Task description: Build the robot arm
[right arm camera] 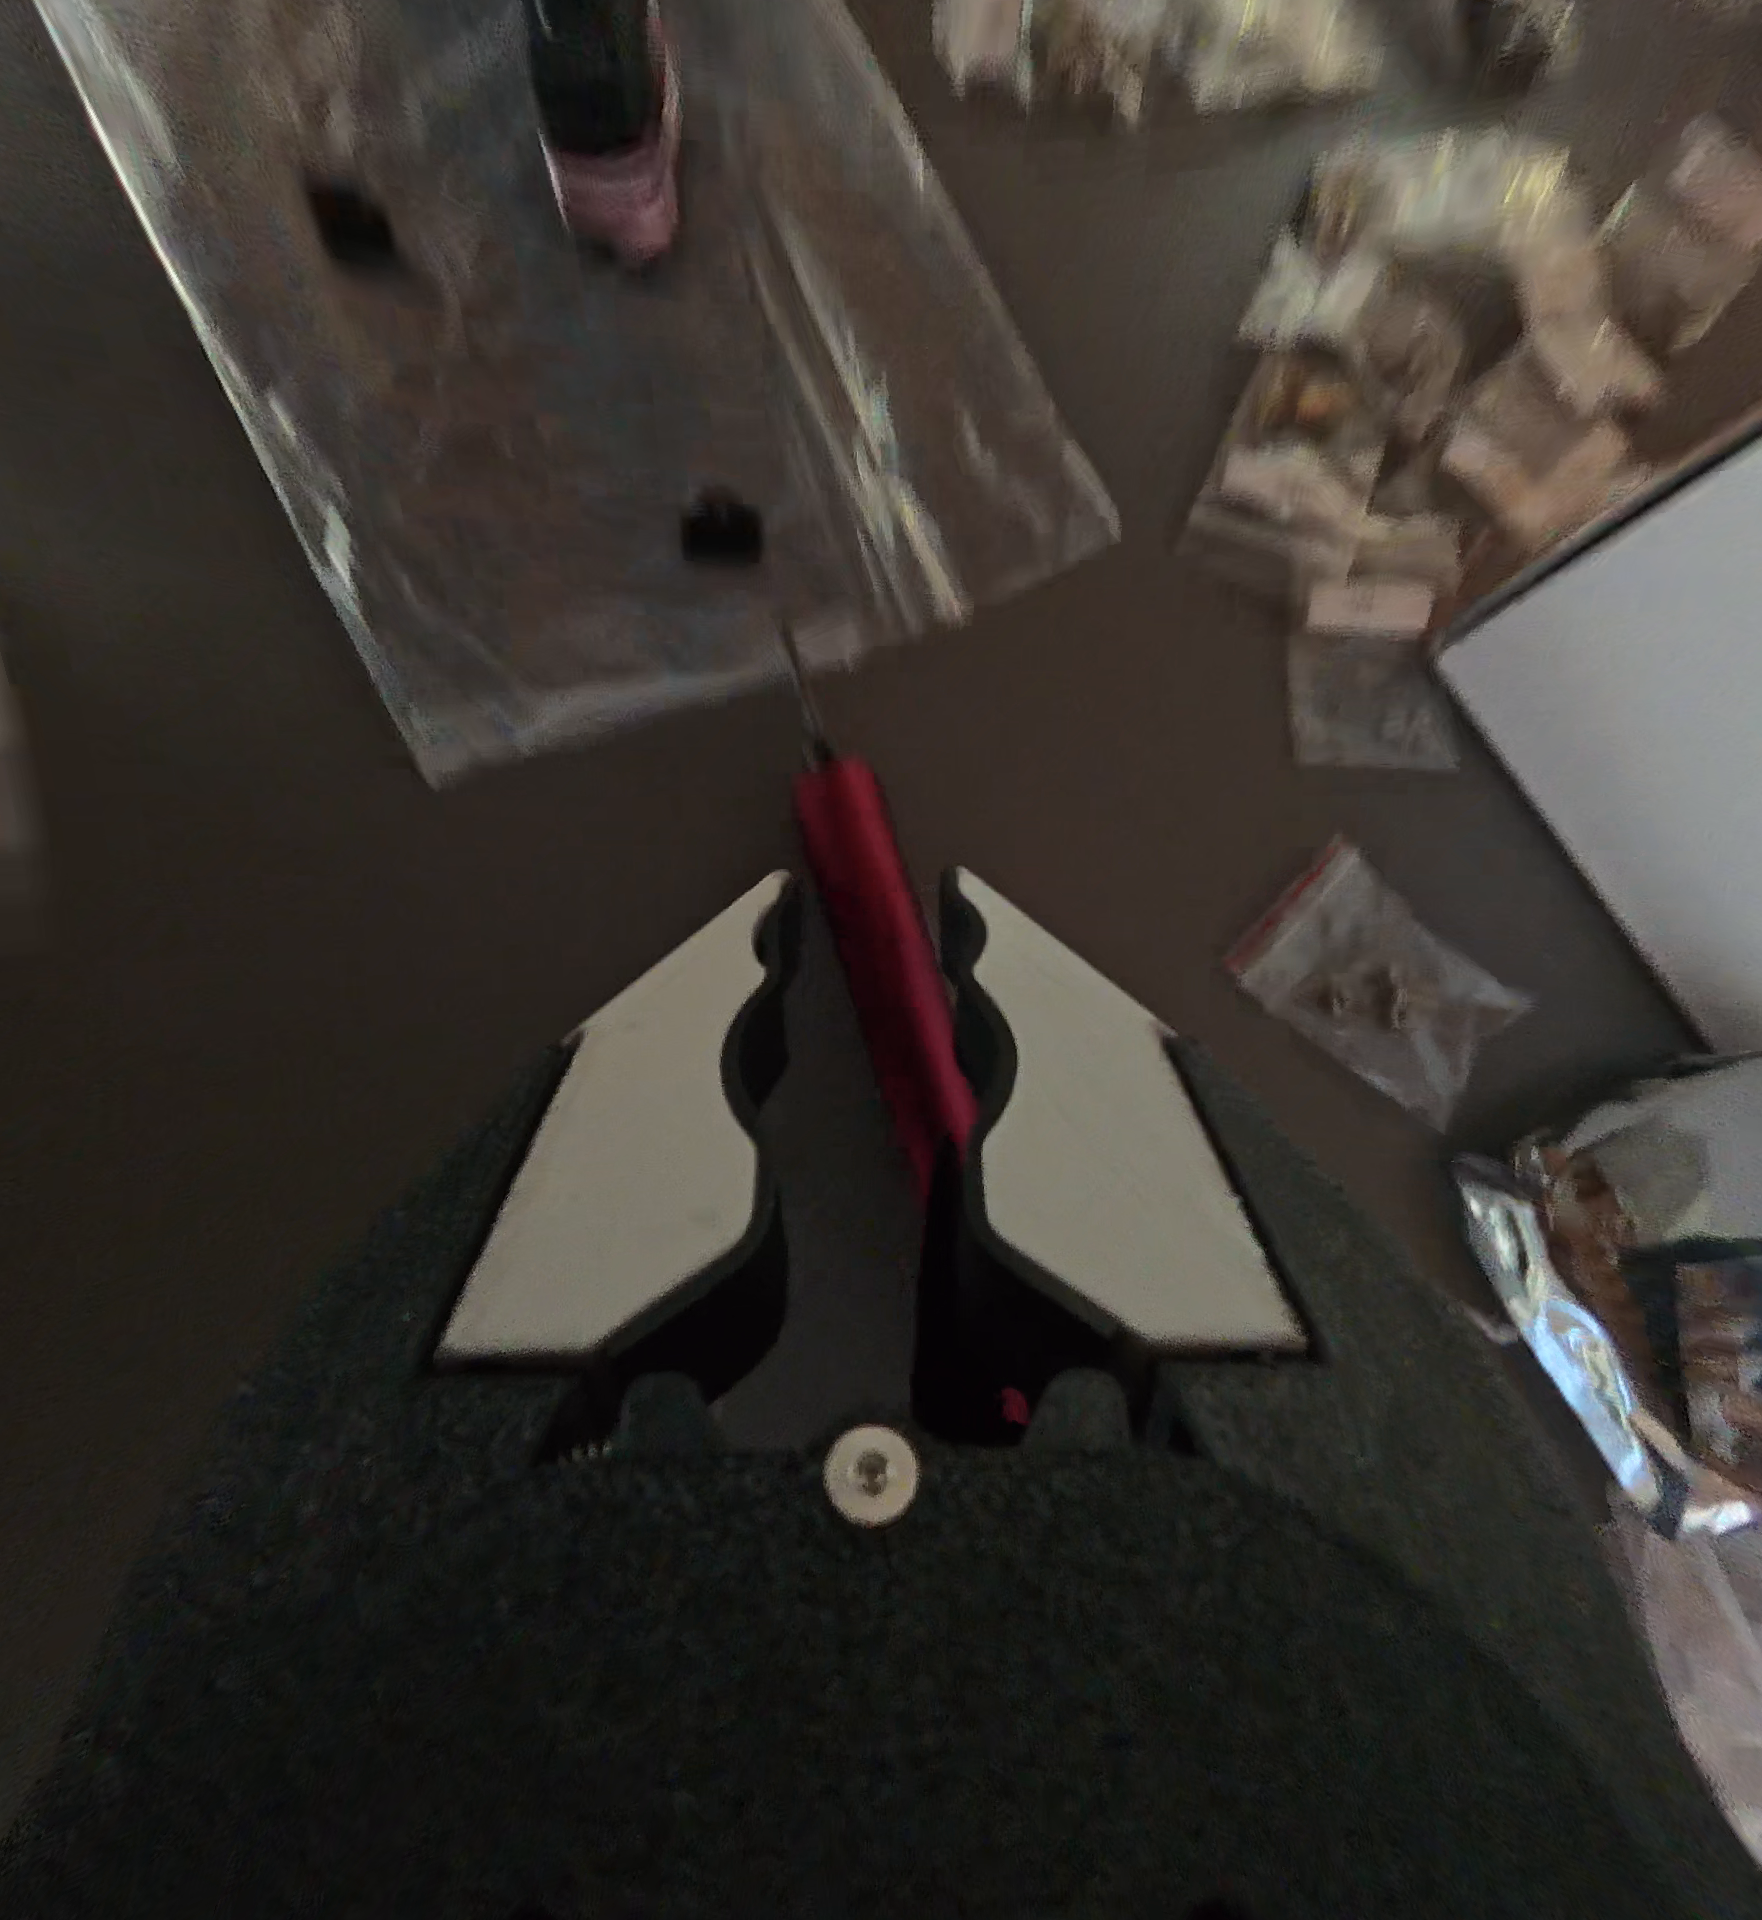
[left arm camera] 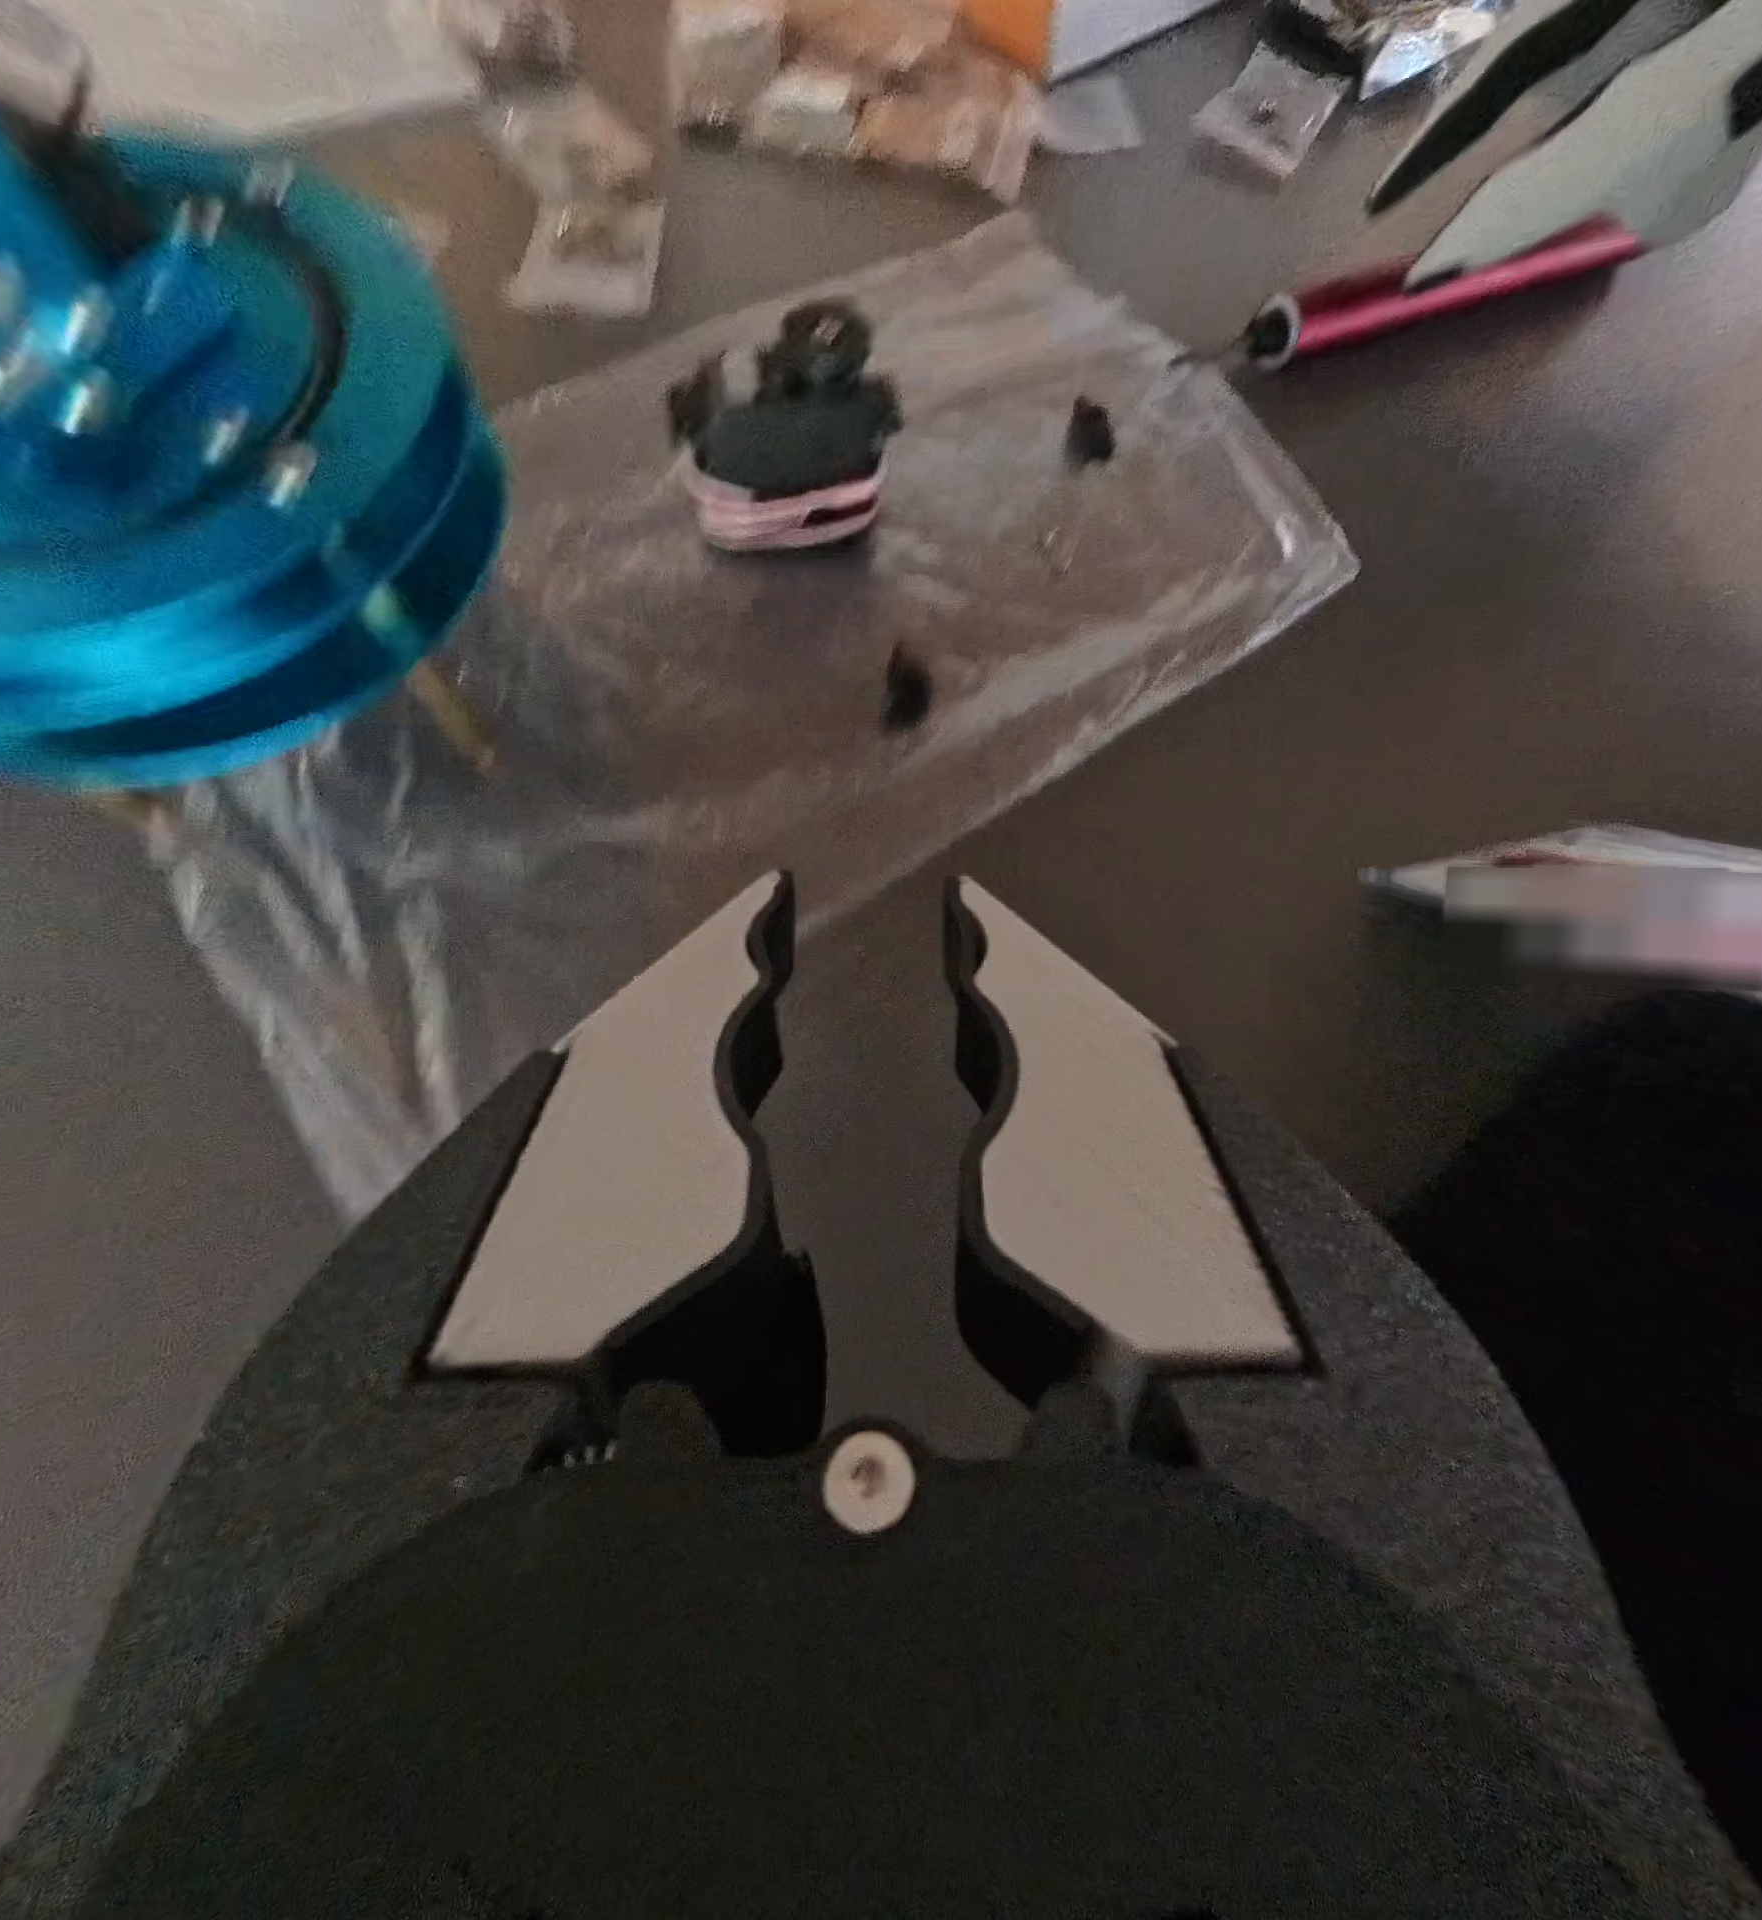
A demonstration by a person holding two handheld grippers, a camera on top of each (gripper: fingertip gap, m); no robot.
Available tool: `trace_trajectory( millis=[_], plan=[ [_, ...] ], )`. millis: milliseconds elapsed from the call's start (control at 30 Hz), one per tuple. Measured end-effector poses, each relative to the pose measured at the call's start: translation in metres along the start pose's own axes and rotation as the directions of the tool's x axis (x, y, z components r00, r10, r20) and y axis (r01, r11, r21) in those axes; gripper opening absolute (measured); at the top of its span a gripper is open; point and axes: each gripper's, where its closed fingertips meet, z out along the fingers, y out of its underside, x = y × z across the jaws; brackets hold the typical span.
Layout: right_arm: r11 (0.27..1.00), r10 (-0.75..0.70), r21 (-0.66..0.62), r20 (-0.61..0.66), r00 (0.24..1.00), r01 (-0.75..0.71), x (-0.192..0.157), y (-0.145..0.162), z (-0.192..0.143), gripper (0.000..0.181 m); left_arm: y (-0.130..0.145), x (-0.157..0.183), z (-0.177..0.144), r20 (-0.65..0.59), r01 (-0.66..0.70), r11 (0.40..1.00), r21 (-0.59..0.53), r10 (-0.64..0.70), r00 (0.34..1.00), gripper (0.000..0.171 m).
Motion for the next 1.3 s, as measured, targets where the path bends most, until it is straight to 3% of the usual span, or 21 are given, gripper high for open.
trace_trajectory(
  millis=[100, 167, 233, 333, 433, 500, 600, 633, 733, 800, 933, 1067, 1133, 1300],
  plan=[
    [0.986, 0.022, 0.159, 0.129, 0.991, -0.042, -0.05, -0.067, 0.014, 0.034, 0.016, -0.033, -0.019, 0.009, 0.113, 0.994, 0.014, -0.113, 0.994, 0.027],
    [0.987, -0.031, 0.162, 0.231, 0.972, -0.007, -0.09, -0.095, 0.049, 0.033, 0.018, -0.044, -0.023, -0.042, 0.159, 0.987, 0.017, -0.158, 0.986, 0.027],
    [0.991, -0.098, 0.111, 0.256, 0.962, 0.072, -0.108, -0.107, 0.083, 0.028, 0.014, -0.058, -0.028, -0.055, 0.152, 0.988, 0.026, -0.151, 0.987, 0.027],
    [0.991, -0.13, 0.06, 0.251, 0.959, 0.118, -0.107, -0.12, 0.104, 0.021, 0.01, -0.074, -0.038, -0.069, 0.076, 0.997, 0.028, -0.074, 0.995, 0.028],
    [0.992, -0.026, 0.127, 0.154, 0.988, 0.006, -0.077, -0.141, 0.083, 0.024, 0.018, -0.081, -0.043, -0.111, -0.013, 1.0, -0.014, 0.011, 0.994, 0.028],
    [0.989, 0.084, 0.12, 0.072, 0.994, -0.092, -0.057, -0.135, 0.078, 0.044, 0.022, -0.089, -0.042, -0.084, -0.084, 0.996, -0.023, 0.082, 0.993, 0.028],
    [0.967, 0.218, 0.124, 0.051, 0.975, -0.223, -0.053, -0.132, 0.104, 0.068, 0.021, -0.091, -0.036, -0.096, -0.134, 0.991, -0.02, 0.131, 0.987, 0.028],
    [0.971, 0.217, 0.092, 0.057, 0.974, -0.222, -0.057, -0.129, 0.114, 0.065, 0.018, -0.09, -0.034, -0.104, -0.141, 0.99, -0.019, 0.138, 0.985, 0.028],
    [0.982, 0.179, 0.053, 0.019, 0.984, -0.18, -0.058, -0.125, 0.13, 0.029, 0.008, -0.091, -0.036, -0.1, -0.175, 0.985, 0.011, 0.175, 0.98, 0.027],
    [0.99, 0.126, 0.061, 0.03, 0.992, -0.128, -0.065, -0.133, 0.126, 0.026, 0.004, -0.093, -0.04, -0.094, -0.174, 0.984, 0.025, 0.176, 0.98, 0.027],
    [0.987, -0.017, 0.158, 0.168, 0.986, -0.01, -0.121, -0.167, 0.112, 0.024, 0.012, -0.106, -0.049, -0.064, -0.145, 0.989, 0.006, 0.146, 0.987, 0.027],
    [0.971, -0.15, 0.211, 0.176, 0.973, 0.112, -0.157, -0.175, 0.136, 0.024, 0.029, -0.123, -0.057, -0.028, -0.075, 0.997, -0.024, 0.074, 0.997, 0.027],
    [0.981, -0.164, 0.132, 0.174, 0.971, 0.142, -0.16, -0.163, 0.15, 0.025, 0.037, -0.128, -0.062, -0.015, -0.045, 0.998, -0.039, 0.044, 0.999, 0.027],
    [0.994, -0.057, 0.103, 0.21, 0.976, 0.036, -0.156, -0.161, 0.15, 0.031, 0.053, -0.139, -0.089, -0.016, 0.021, 0.999, -0.044, -0.022, 1.0, 0.027]
  ],
)
